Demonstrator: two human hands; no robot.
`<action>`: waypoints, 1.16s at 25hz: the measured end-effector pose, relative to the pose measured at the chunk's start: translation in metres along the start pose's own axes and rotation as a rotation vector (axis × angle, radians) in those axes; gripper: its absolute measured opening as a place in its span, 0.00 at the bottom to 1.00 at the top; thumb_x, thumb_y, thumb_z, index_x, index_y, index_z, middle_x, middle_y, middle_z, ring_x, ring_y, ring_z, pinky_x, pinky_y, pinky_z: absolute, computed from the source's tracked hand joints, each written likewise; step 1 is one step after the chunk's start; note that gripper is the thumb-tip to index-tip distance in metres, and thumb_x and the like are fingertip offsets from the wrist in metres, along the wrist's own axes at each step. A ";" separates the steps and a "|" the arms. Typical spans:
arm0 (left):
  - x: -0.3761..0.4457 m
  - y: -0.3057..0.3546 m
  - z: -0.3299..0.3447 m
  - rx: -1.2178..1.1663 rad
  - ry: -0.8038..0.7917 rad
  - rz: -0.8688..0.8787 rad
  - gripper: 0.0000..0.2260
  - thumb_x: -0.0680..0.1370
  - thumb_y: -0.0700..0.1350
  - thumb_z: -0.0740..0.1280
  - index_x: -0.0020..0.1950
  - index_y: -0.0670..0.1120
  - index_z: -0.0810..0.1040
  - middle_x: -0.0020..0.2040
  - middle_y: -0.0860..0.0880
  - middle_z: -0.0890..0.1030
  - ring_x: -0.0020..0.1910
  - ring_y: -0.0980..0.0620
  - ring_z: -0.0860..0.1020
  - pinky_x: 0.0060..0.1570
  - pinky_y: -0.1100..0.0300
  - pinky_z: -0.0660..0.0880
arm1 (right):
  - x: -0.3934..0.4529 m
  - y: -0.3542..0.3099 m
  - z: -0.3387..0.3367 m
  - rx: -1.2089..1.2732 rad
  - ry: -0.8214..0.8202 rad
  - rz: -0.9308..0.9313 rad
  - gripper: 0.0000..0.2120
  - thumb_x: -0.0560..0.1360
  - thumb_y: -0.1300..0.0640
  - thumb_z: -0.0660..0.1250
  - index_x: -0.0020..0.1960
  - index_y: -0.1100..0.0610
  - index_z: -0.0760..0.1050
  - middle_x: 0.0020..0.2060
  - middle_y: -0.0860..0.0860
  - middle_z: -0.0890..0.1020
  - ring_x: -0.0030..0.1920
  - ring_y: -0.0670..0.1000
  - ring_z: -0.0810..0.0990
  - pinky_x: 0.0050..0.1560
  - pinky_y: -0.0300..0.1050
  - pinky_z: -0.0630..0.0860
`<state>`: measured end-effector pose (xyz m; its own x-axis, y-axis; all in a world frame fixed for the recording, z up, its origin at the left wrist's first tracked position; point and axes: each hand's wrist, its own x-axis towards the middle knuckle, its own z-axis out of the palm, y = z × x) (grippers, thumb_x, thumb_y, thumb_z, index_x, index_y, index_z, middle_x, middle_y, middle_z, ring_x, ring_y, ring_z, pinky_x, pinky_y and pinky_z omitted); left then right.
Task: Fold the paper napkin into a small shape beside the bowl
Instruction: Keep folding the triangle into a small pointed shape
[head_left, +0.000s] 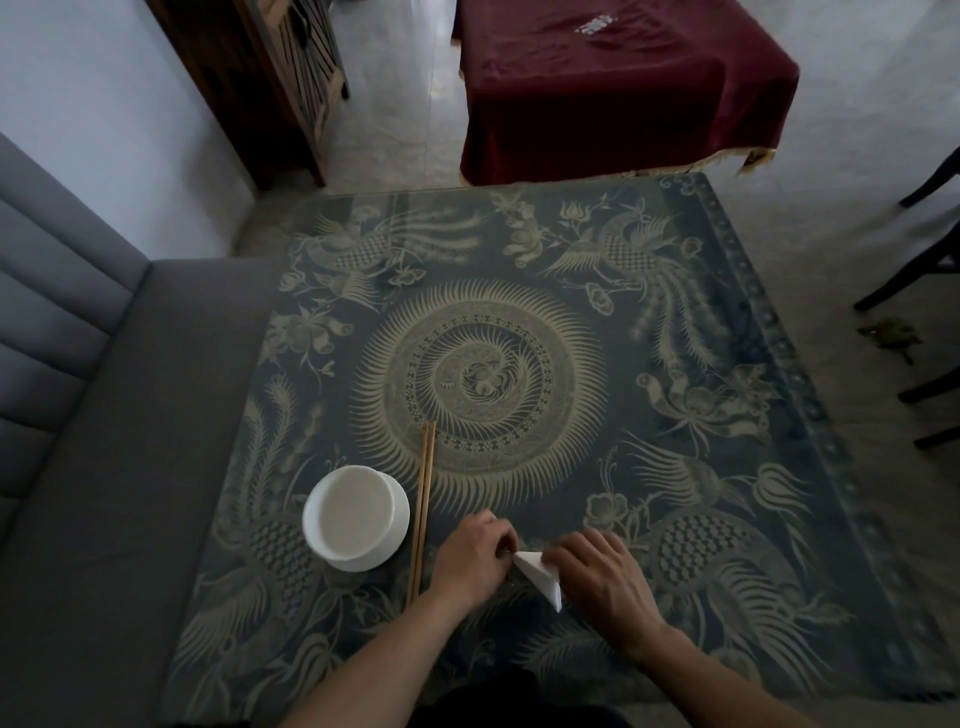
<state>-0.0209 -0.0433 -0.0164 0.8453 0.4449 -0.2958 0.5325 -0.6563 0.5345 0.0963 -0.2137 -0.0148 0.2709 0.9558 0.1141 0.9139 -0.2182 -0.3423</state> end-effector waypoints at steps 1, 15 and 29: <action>0.000 0.000 0.001 -0.002 0.004 0.001 0.03 0.76 0.45 0.68 0.46 0.53 0.78 0.45 0.56 0.71 0.51 0.54 0.73 0.41 0.60 0.69 | -0.003 0.002 -0.001 0.000 -0.005 -0.010 0.13 0.64 0.58 0.76 0.47 0.51 0.79 0.42 0.48 0.79 0.38 0.51 0.75 0.37 0.46 0.71; -0.006 -0.003 0.004 -0.020 0.005 0.017 0.05 0.77 0.42 0.68 0.50 0.51 0.80 0.50 0.54 0.72 0.55 0.54 0.71 0.48 0.61 0.72 | -0.021 0.004 0.007 0.004 0.011 0.030 0.12 0.71 0.54 0.71 0.54 0.52 0.80 0.48 0.48 0.81 0.42 0.52 0.78 0.39 0.48 0.75; -0.046 -0.006 0.017 0.408 -0.078 0.517 0.30 0.73 0.49 0.60 0.75 0.44 0.63 0.75 0.44 0.67 0.73 0.45 0.64 0.70 0.49 0.64 | -0.018 -0.006 0.006 -0.067 -0.042 0.159 0.16 0.70 0.42 0.72 0.53 0.49 0.80 0.47 0.47 0.79 0.42 0.52 0.78 0.39 0.47 0.76</action>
<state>-0.0621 -0.0700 -0.0202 0.9889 -0.0244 -0.1465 0.0185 -0.9585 0.2844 0.0844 -0.2285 -0.0202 0.4018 0.9154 0.0235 0.8790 -0.3784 -0.2901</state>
